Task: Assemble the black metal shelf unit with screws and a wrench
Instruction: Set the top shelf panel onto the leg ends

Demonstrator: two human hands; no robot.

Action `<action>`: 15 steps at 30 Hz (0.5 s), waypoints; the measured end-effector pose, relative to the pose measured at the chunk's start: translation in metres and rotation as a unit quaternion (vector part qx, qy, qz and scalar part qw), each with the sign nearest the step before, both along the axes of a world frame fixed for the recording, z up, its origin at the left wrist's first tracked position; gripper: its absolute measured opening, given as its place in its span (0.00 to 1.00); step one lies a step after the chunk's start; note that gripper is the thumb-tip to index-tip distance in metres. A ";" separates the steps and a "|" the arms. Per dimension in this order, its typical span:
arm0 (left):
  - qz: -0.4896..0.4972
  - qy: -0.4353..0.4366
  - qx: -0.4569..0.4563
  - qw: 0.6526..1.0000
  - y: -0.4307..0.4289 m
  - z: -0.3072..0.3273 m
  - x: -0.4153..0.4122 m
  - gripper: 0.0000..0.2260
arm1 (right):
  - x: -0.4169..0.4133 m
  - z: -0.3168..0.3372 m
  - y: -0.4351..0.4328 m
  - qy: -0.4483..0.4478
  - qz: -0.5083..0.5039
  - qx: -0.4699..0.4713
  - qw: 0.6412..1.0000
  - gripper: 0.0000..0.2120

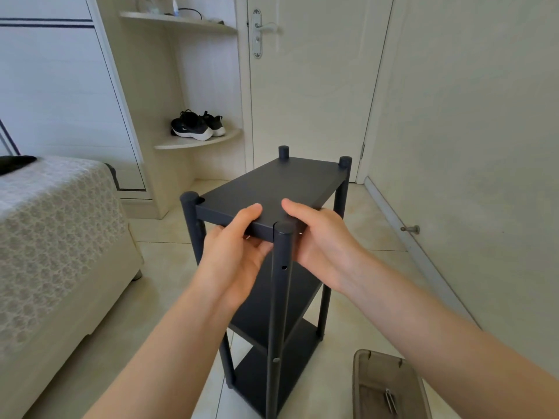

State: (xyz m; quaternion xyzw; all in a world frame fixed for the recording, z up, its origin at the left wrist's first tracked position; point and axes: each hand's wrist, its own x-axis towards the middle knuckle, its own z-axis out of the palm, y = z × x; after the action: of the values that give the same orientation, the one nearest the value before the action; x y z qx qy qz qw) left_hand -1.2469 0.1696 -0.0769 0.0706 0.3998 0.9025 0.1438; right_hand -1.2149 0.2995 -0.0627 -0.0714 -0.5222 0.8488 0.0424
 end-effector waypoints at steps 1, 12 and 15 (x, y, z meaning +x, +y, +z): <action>-0.002 -0.003 0.005 1.000 -0.001 0.000 -0.001 0.13 | -0.001 -0.002 -0.001 0.007 0.001 -0.009 1.000 0.16; 0.004 -0.020 0.028 0.999 -0.008 0.005 -0.004 0.12 | -0.009 -0.001 -0.008 0.026 0.026 -0.053 0.998 0.16; 0.000 -0.003 0.020 1.000 -0.009 0.008 -0.007 0.09 | -0.009 0.001 -0.007 0.025 0.020 -0.042 0.999 0.16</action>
State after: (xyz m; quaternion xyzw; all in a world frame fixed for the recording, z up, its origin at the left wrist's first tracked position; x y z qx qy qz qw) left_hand -1.2542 0.1609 -0.0684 0.0708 0.3813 0.9105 0.1438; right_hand -1.2239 0.2923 -0.0613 -0.0411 -0.4861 0.8722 0.0359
